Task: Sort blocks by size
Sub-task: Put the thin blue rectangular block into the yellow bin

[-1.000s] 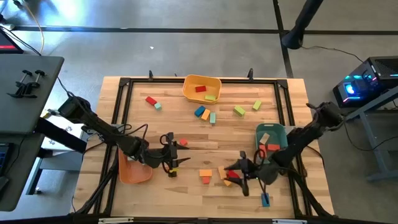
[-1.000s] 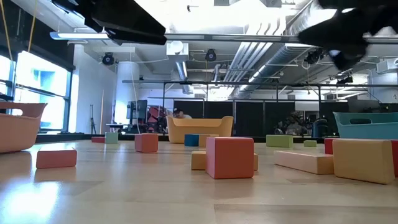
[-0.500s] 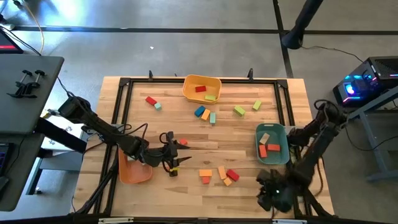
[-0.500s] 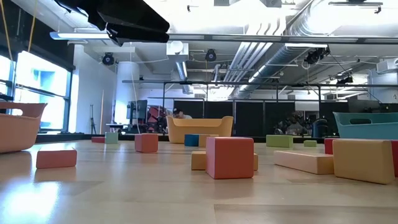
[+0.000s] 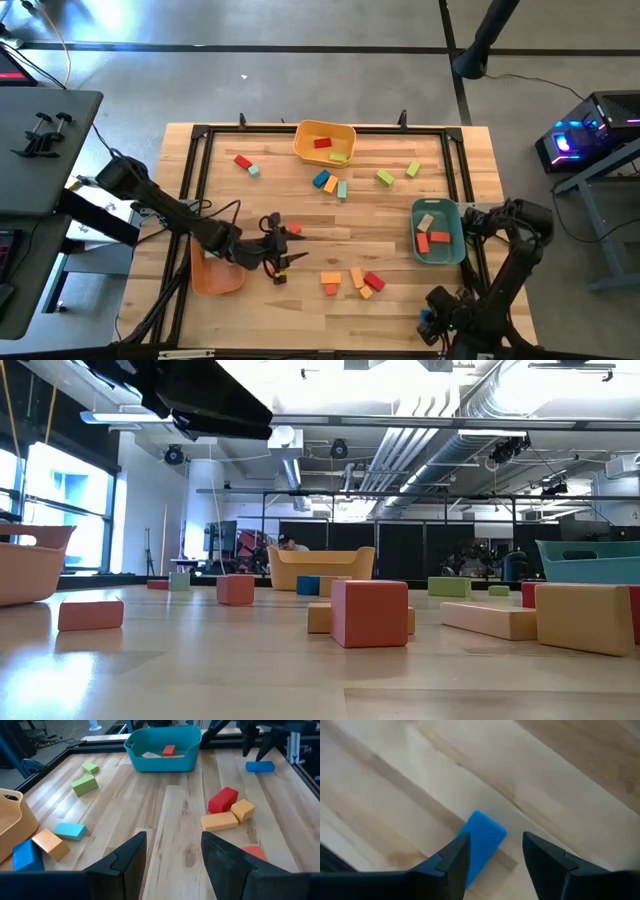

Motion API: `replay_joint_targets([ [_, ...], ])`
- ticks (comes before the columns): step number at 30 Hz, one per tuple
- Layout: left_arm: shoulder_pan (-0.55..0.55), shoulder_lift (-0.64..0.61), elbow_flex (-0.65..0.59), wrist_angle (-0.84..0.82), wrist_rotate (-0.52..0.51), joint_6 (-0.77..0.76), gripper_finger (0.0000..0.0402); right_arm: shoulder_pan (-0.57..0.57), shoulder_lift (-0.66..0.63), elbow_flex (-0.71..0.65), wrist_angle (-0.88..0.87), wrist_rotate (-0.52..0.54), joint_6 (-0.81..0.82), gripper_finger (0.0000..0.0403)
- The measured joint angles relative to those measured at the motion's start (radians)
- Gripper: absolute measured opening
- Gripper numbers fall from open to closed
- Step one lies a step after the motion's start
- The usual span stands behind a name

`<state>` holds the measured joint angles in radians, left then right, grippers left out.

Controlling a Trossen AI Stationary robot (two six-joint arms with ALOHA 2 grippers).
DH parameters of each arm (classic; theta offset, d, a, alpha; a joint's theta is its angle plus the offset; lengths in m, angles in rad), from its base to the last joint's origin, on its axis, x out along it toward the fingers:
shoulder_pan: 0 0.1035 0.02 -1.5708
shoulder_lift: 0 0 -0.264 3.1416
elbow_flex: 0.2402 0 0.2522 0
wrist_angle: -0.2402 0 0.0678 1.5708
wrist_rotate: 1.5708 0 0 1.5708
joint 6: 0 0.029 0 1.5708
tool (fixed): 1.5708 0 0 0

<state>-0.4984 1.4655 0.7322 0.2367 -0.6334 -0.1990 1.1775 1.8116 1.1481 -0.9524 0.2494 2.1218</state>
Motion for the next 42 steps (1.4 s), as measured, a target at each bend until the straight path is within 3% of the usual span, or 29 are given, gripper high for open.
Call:
replay_joint_targets([
  [5,0.013,0.032,0.000,0.009,0.001,0.029,0.0174,-0.031,0.007,0.000,0.001,-0.009,-0.014,0.0228],
  [11,0.031,0.059,0.000,0.016,0.000,0.029,0.0174,-0.065,0.007,0.000,0.099,-0.196,-0.002,0.0283],
  [15,0.035,0.072,0.000,0.016,0.000,0.035,0.0174,-0.065,0.007,-0.015,0.176,-0.162,0.064,0.0286],
  [21,0.034,0.084,0.002,0.012,0.003,0.044,0.0174,-0.091,0.027,-0.095,0.276,-0.220,0.086,0.0246],
  [28,0.034,0.097,0.001,0.018,0.004,0.029,0.0174,-0.098,0.030,-0.104,0.267,-0.238,-0.005,0.0125],
  [30,0.034,0.102,0.001,0.017,0.004,0.028,0.0174,-0.097,0.032,-0.101,0.264,-0.227,-0.022,0.0125],
  [33,0.036,0.118,0.000,0.042,0.012,0.037,0.0174,-0.082,0.037,-0.057,0.241,-0.059,-0.127,0.0125],
  [36,0.036,0.156,0.001,0.146,0.054,0.094,0.0174,-0.106,0.019,-0.021,0.194,0.250,-0.290,0.0125],
  [39,0.034,0.225,0.000,0.326,0.082,0.205,0.0174,-0.133,-0.046,-0.010,0.219,0.516,-0.438,0.0125],
  [42,0.049,0.291,0.000,0.588,0.159,0.282,0.0174,-0.152,-0.060,-0.011,0.309,0.734,-0.693,0.0125],
])
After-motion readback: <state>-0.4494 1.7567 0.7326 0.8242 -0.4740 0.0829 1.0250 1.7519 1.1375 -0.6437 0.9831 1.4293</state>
